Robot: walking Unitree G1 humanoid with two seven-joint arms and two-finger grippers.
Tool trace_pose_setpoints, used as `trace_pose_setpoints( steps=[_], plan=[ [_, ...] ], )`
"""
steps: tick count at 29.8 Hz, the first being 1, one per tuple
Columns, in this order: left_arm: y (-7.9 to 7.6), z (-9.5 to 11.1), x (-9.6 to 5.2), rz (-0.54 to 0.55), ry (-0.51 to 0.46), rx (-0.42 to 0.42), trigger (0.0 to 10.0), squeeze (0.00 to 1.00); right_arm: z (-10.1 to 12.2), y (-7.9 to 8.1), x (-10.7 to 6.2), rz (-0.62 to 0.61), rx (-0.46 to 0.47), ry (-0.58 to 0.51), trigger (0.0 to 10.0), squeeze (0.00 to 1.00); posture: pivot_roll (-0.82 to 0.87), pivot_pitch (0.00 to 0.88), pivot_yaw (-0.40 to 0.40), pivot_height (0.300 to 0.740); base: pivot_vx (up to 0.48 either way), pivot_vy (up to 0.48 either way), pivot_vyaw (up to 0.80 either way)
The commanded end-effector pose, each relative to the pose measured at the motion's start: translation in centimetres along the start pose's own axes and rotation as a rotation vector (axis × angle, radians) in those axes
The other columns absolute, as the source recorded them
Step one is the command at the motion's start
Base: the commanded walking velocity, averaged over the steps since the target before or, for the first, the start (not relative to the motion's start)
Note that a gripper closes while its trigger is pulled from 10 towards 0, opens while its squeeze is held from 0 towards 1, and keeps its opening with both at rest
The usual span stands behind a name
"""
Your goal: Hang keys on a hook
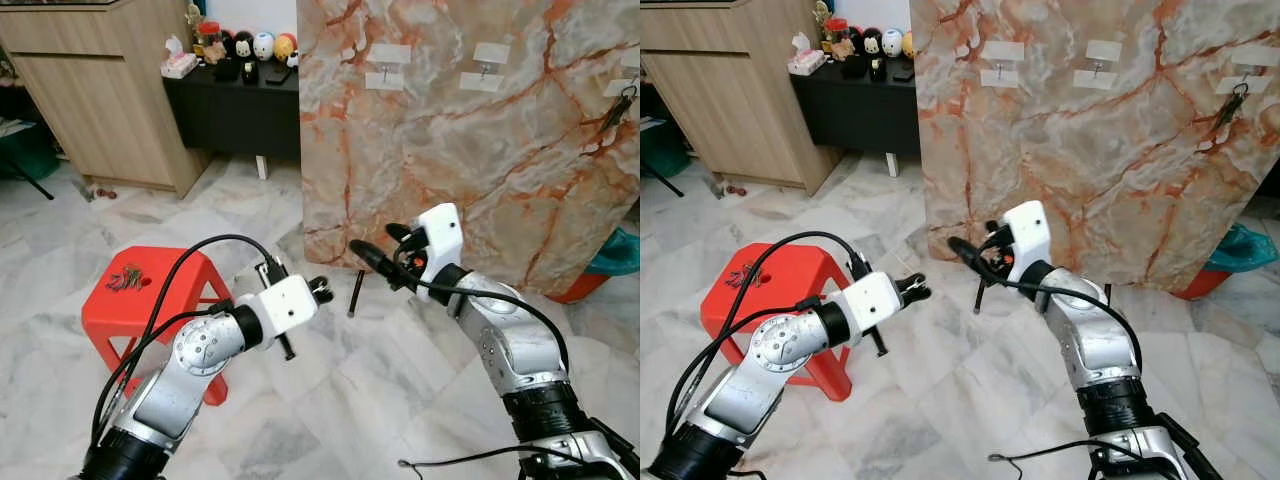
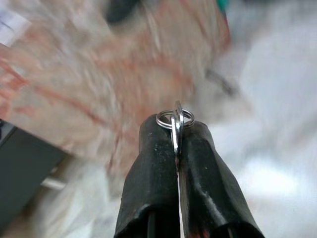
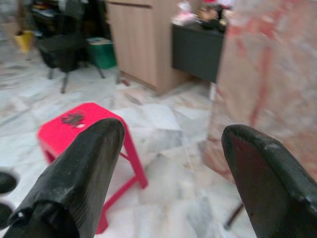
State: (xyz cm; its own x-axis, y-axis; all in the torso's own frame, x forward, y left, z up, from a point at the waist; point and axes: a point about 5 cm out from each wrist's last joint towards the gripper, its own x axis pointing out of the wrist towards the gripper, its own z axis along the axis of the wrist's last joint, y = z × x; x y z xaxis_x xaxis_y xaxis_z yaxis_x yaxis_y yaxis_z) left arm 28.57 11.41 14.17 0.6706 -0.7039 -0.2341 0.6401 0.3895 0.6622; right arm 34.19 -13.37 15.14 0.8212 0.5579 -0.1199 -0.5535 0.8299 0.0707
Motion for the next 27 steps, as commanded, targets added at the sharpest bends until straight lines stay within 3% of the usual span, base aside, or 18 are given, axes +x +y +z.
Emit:
trace_pose_setpoints(
  steps=[1, 3, 4, 5, 6, 8, 11, 12, 15, 17, 21, 23, 24, 25, 26, 27],
  plan=[
    [-0.6, -2.0, -0.1, -0.047, 0.128, 0.131, 10.0, 0.0, -0.7, -0.6, 0.0, -0.05, -0.008, 0.045, 10.0, 0.0, 0.12, 0.053, -0.003, 0.74, 0.0, 0.0, 0.0],
    [-1.2, -3.5, -0.7, -0.105, 0.213, 0.226, 10.0, 0.0, -1.3, -0.5, -0.1, -0.055, -0.001, 0.056, 10.0, 0.0, 0.12, 0.054, 0.0, 0.74, 0.0, 0.0, 0.0],
    [-1.9, -5.2, -1.4, -0.169, 0.309, 0.301, 10.0, 0.0, -1.9, -0.3, -0.1, -0.057, 0.001, 0.071, 10.0, 0.0, 0.13, 0.053, 0.003, 0.74, 0.0, 0.0, 0.0],
    [-1.9, -5.2, -1.4, -0.169, 0.309, 0.301, 10.0, 0.0, -1.9, -0.3, -0.1, -0.057, 0.001, 0.071, 10.0, 0.0, 0.13, 0.053, 0.003, 0.74, 0.0, 0.0, 0.0],
    [-2.7, -7.3, -2.5, -0.236, 0.43, 0.341, 10.0, 0.0, -2.8, -0.2, -0.2, -0.066, 0.005, 0.096, 10.0, 0.0, 0.13, 0.053, 0.006, 0.74, 0.0, 0.0, 0.0],
    [-3.5, -8.7, -3.4, -0.27, 0.506, 0.297, 10.0, 0.0, -3.4, -0.2, -0.2, -0.072, 0.003, 0.116, 10.0, 0.0, 0.13, 0.053, 0.006, 0.74, 0.0, 0.0, 0.0],
    [-5.3, -11.2, -5.0, -0.197, 0.627, 0.04, 10.0, 0.0, -5.1, -0.4, -0.2, -0.099, 0.03, 0.164, 10.0, 0.0, 0.12, 0.043, 0.012, 0.74, 0.0, 0.0, 0.0],
    [-6.0, -11.7, -5.2, -0.145, 0.645, -0.088, 10.0, 0.0, -5.7, -0.4, -0.2, -0.107, 0.042, 0.182, 10.0, 0.0, 0.13, 0.044, 0.012, 0.74, 0.0, 0.0, 0.0],
    [-7.4, -12.8, -5.4, -0.049, 0.663, -0.33, 10.0, 0.0, -6.8, -0.2, -0.1, -0.113, 0.069, 0.206, 10.0, 0.0, 0.14, 0.041, 0.014, 0.74, 0.0, 0.0, 0.0],
    [-9.9, -14.7, -6.6, -0.039, 0.746, -0.476, 10.0, 0.0, -8.4, -0.2, -0.2, -0.137, 0.085, 0.256, 10.0, 0.0, 0.14, 0.046, 0.016, 0.74, 0.0, 0.0, 0.0],
    [-12.5, -16.4, -8.5, -0.026, 0.869, -0.606, 10.0, 0.0, -9.8, -0.2, -0.6, -0.168, 0.116, 0.293, 10.0, 0.0, 0.14, 0.053, 0.019, 0.74, 0.0, 0.0, 0.0],
    [-14.4, -17.5, -10.5, -0.134, 0.987, -0.457, 10.0, 0.0, -10.6, -0.2, -0.9, -0.181, 0.121, 0.314, 10.0, 0.0, 0.14, 0.054, 0.022, 0.74, 0.0, 0.0, 0.0],
    [-15.4, -17.8, -11.3, -0.174, 1.018, -0.448, 10.0, 0.0, -10.7, -0.1, -0.9, -0.183, 0.122, 0.318, 10.0, 0.0, 0.15, 0.057, 0.025, 0.74, 0.0, 0.0, 0.0],
    [-15.7, -17.8, -11.4, -0.162, 1.021, -0.498, 10.0, 0.0, -10.8, -0.1, -0.9, -0.184, 0.126, 0.317, 10.0, 0.0, 0.15, 0.057, 0.025, 0.74, 0.0, 0.0, 0.0],
    [-15.7, -17.8, -11.4, -0.162, 1.021, -0.498, 10.0, 0.0, -10.8, -0.1, -0.9, -0.184, 0.126, 0.317, 10.0, 0.0, 0.15, 0.057, 0.025, 0.74, 0.0, 0.0, 0.0],
    [-16.4, -17.9, -11.5, -0.089, 1.021, -0.656, 10.0, 0.0, -10.7, -0.2, -0.8, -0.191, 0.128, 0.31, 10.0, 0.0, 0.14, 0.061, 0.028, 0.74, 0.0, 0.0, 0.0]
  ],
)
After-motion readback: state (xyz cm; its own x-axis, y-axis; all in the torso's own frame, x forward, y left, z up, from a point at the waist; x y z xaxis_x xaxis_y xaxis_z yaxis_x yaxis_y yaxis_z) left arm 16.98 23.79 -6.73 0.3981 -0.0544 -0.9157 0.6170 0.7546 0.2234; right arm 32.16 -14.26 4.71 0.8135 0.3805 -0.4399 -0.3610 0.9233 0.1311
